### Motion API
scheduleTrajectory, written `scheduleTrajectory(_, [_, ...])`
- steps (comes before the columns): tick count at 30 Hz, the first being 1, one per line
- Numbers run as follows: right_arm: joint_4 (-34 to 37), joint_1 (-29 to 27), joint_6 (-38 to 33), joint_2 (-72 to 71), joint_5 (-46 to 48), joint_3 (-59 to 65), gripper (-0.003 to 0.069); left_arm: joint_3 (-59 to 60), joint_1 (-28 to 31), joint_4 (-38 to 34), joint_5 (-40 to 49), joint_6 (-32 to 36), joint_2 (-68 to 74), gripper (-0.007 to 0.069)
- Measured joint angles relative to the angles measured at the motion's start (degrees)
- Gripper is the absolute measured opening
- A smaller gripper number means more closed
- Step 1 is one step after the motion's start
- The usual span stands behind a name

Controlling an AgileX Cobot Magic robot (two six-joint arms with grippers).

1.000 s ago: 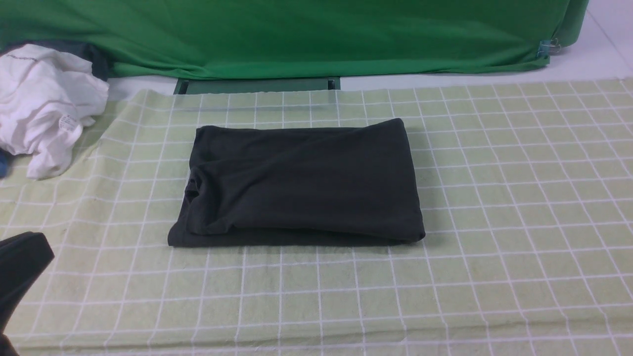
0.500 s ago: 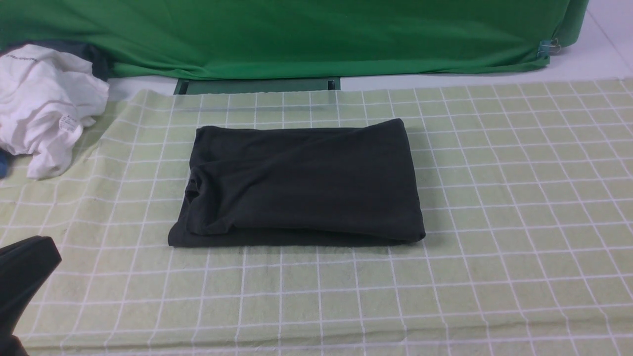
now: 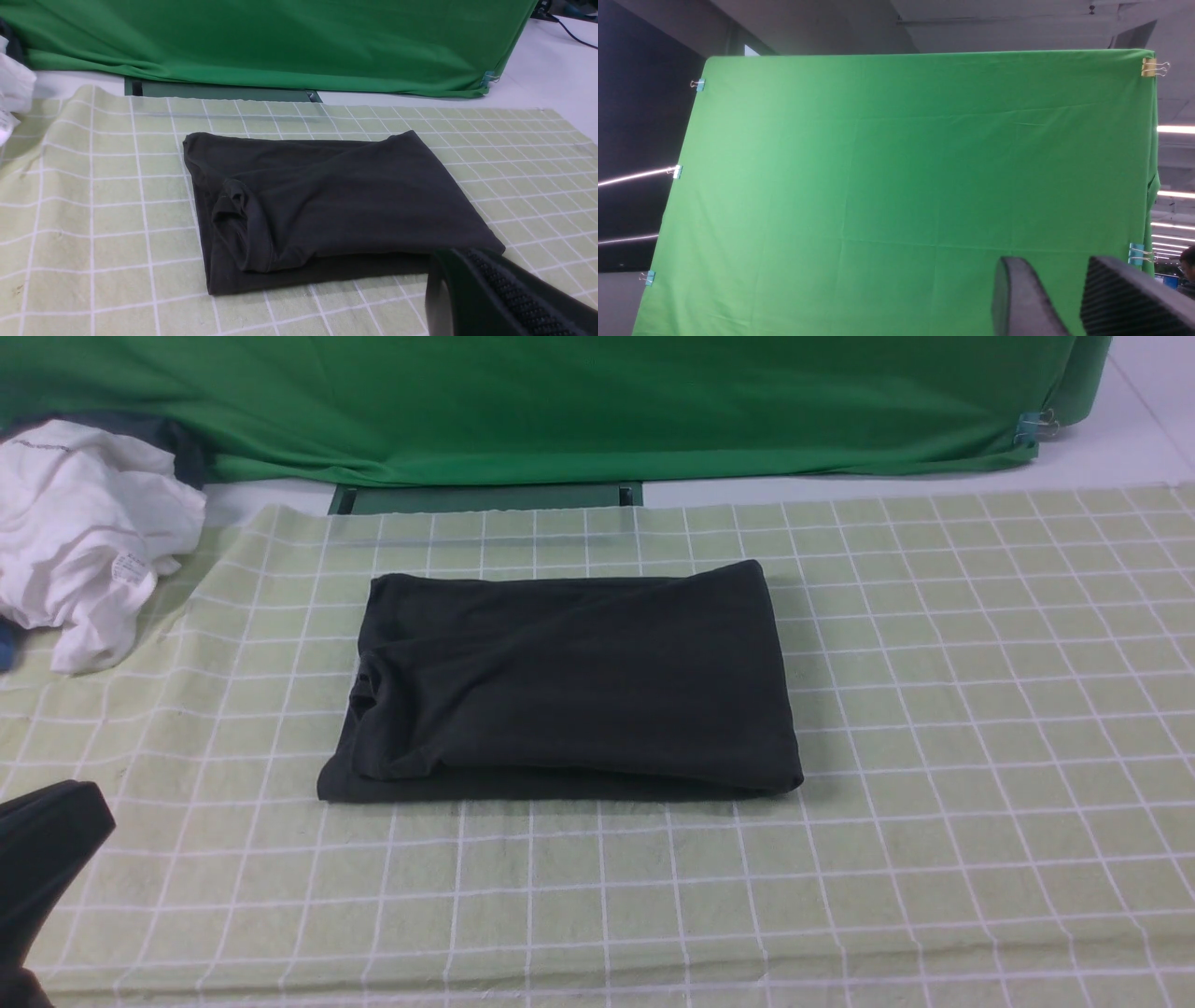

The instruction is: Fold a long-sleeved shirt over a green coffee tablecloth.

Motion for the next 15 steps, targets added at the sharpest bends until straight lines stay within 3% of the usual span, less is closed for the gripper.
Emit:
scheduleTrajectory(11, [0.0, 0.0, 0.0, 0.0, 0.0, 0.0, 0.0218, 0.0, 0.0, 2.8, -0.38, 0.18, 0.0, 0.0013])
scheduleTrajectory(15, [0.0, 0.0, 0.0, 0.0, 0.0, 0.0, 0.022, 2.73, 2.55, 4.18, -6.49, 2.12, -1.32, 0.0013])
